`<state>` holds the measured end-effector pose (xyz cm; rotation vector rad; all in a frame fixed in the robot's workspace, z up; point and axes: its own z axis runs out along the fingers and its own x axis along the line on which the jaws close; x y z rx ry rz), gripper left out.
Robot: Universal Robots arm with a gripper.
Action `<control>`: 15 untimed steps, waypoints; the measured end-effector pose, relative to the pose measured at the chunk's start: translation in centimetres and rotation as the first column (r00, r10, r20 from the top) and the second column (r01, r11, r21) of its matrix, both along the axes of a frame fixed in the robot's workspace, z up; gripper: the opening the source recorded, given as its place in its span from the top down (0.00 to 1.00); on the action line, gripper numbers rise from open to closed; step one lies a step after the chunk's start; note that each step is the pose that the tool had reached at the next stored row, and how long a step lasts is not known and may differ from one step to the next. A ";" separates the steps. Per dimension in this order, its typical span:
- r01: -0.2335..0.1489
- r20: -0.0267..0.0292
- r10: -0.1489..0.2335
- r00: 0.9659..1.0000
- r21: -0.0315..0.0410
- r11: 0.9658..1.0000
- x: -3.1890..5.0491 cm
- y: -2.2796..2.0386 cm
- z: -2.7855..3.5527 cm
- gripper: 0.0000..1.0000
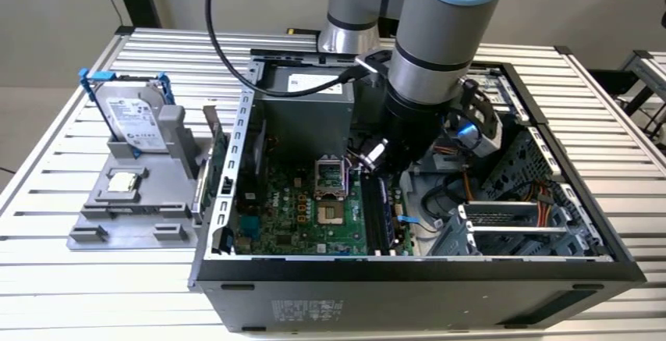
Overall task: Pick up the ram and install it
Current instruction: 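Press down the ram until it locks into place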
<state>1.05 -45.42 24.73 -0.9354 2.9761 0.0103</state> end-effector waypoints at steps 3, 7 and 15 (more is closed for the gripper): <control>-0.051 0.000 0.051 0.999 0.000 0.999 0.00 0.00 0.00 1.00; -0.123 0.000 0.123 0.992 0.000 0.992 0.00 0.00 0.00 1.00; -0.266 0.001 0.266 0.964 0.000 0.964 0.00 0.00 0.00 1.00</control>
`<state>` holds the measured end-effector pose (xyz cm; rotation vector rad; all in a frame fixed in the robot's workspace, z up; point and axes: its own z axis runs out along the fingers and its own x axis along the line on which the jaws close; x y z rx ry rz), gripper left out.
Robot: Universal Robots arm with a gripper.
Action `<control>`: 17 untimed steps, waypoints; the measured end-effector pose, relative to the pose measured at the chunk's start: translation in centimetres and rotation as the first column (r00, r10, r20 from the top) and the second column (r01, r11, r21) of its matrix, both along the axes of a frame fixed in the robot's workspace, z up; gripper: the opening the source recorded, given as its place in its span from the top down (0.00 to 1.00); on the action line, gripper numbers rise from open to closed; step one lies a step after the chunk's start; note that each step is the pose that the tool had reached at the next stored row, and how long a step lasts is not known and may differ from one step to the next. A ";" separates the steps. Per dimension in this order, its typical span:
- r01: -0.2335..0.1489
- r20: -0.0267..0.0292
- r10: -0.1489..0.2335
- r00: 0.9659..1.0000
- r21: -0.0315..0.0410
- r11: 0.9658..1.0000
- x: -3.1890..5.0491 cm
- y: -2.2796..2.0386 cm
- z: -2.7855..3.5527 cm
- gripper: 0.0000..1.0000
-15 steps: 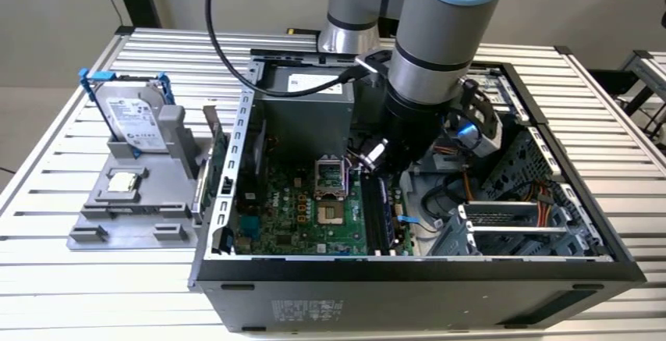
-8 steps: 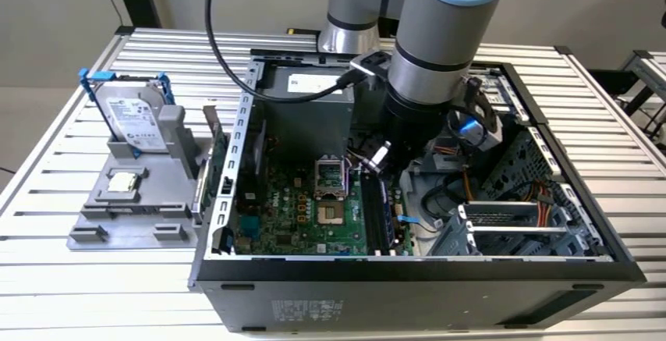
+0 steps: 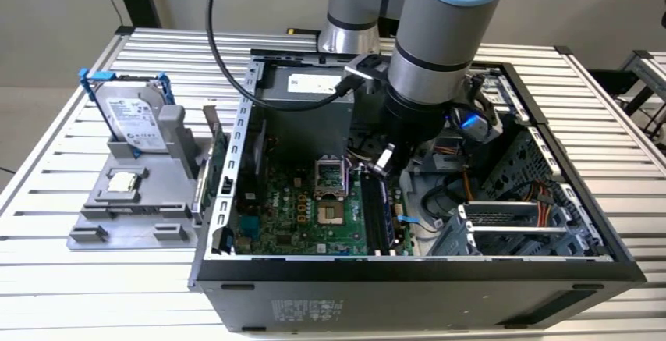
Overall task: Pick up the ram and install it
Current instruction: 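Press down the ram until it locks into place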
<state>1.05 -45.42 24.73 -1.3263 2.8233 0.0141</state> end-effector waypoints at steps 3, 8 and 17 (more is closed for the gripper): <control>-0.054 0.000 0.054 0.999 0.000 0.999 0.00 0.00 0.00 1.00; -0.145 0.001 0.145 0.989 0.000 0.989 0.00 0.00 -0.01 1.00; -0.295 0.002 0.295 0.955 -0.001 0.955 0.00 0.00 -0.05 1.00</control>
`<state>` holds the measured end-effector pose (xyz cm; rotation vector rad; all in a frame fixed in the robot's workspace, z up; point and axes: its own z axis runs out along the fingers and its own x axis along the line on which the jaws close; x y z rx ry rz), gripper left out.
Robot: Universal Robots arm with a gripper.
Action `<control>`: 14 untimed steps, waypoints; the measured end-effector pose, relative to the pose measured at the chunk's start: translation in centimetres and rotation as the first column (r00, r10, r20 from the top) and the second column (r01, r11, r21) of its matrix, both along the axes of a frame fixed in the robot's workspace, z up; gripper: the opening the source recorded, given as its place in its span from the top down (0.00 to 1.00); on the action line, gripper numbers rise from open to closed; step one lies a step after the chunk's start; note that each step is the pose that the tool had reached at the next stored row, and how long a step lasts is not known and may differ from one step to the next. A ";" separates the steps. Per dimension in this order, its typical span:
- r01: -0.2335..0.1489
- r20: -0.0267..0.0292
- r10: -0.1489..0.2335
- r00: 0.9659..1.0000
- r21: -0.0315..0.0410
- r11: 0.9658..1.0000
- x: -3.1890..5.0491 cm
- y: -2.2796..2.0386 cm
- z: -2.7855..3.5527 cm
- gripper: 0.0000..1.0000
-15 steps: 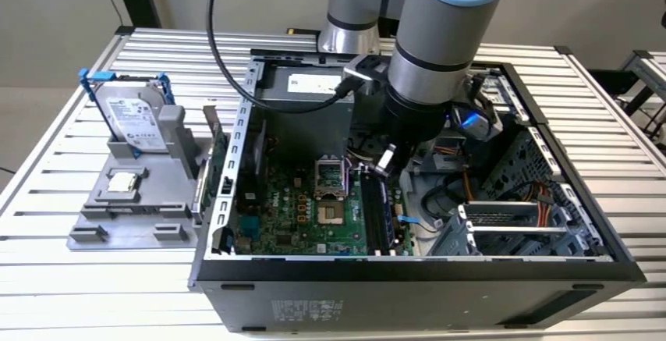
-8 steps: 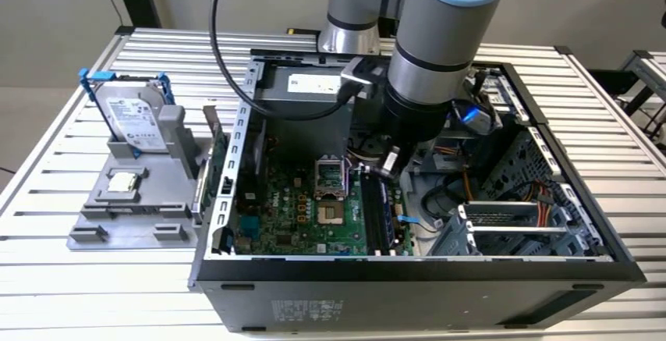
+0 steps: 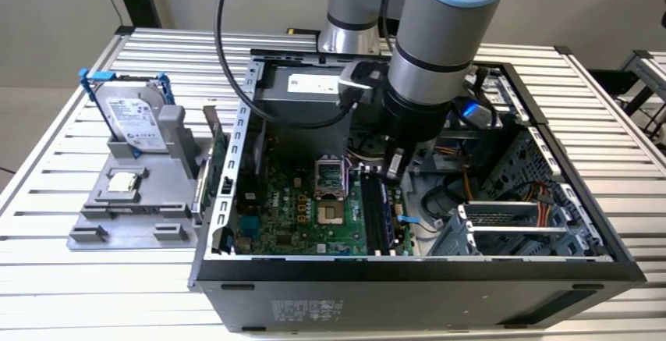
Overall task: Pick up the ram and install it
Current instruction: 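Press down the ram until it locks into place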
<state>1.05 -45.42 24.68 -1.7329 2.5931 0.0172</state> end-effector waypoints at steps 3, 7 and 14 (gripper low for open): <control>-0.055 0.000 0.055 0.999 0.000 0.999 0.00 0.01 -0.01 1.00; -0.127 0.004 0.127 0.992 0.000 0.992 0.01 0.00 -0.01 1.00; -0.253 0.012 0.253 0.967 -0.002 0.968 -0.01 0.00 -0.03 1.00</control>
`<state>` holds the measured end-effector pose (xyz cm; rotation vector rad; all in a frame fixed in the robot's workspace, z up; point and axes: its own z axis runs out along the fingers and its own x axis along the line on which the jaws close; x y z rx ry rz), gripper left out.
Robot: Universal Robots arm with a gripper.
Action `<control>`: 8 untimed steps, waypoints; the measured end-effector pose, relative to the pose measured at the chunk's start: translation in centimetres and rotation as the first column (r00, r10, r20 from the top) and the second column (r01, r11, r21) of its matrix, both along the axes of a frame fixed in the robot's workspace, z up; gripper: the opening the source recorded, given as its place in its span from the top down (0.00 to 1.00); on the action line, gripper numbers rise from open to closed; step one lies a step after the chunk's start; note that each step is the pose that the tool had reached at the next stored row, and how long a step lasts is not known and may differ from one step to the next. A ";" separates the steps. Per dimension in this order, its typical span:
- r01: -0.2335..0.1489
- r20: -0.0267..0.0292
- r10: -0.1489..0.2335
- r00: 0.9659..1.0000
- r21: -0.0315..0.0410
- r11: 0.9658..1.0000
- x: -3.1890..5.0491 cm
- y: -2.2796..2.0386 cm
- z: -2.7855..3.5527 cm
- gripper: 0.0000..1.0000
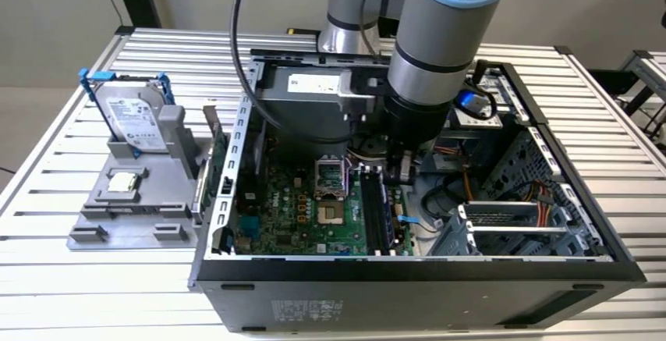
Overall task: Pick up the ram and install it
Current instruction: 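Press down the ram until it locks into place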
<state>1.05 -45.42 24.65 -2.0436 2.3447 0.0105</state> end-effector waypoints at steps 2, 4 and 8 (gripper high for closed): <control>-0.036 0.000 0.036 0.999 0.000 0.999 0.01 0.00 -0.03 1.00; -0.070 0.000 0.070 0.998 0.000 0.998 0.00 0.00 -0.05 1.00; -0.137 0.000 0.137 0.991 0.000 0.991 0.01 0.00 -0.13 1.00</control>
